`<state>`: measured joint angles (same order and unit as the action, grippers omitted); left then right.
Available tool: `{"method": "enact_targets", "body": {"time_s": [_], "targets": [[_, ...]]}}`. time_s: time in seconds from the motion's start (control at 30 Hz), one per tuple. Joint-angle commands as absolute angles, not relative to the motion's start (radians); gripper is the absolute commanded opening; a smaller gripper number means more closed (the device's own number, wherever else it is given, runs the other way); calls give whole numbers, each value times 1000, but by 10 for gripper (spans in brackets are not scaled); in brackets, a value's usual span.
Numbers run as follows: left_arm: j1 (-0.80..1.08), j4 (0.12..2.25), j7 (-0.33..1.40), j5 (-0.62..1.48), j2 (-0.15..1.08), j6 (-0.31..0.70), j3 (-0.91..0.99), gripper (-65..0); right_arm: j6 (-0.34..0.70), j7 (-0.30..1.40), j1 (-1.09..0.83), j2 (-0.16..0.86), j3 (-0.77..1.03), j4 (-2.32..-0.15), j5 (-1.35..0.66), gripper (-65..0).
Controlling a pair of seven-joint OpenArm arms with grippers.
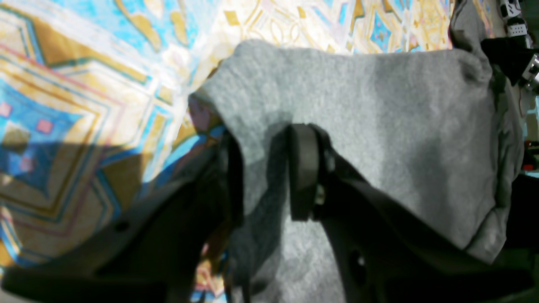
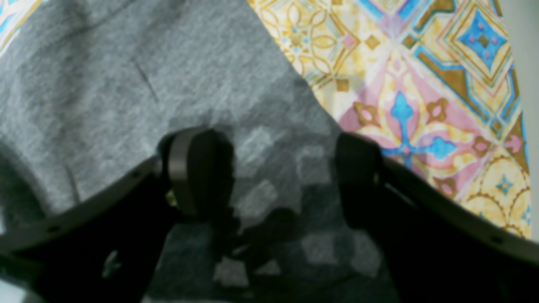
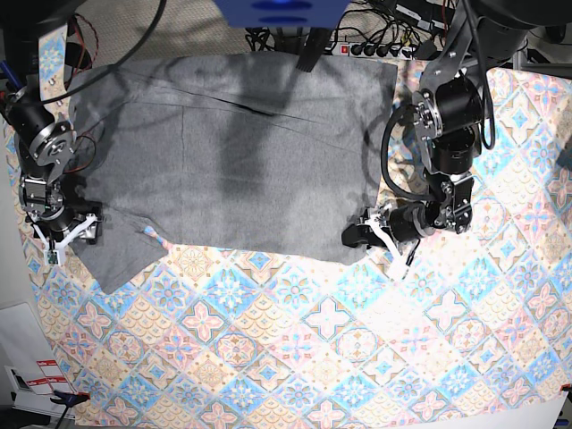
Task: Fold the T-shirt properly
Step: 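Pinch the opposite shirt edge with both grippers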
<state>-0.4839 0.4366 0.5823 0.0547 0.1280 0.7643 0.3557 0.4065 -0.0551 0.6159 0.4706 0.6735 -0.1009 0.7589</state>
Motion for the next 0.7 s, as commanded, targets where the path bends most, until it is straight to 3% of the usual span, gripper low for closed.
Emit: {"method": "enact_targets", "body": {"time_s": [0.0,0.37,0.67], "targets": [[-472,432,662,-39,142,698,352,-464,404,-70,644,489,671,-111,753,-214],[-469,430,662,-39,154,698,349,-464,450,-65,644,406,549,-68,756,-230],[-469,432,662,-47,154,698,348,-464,450,-64,644,394,524,-76,750,-514]]}}
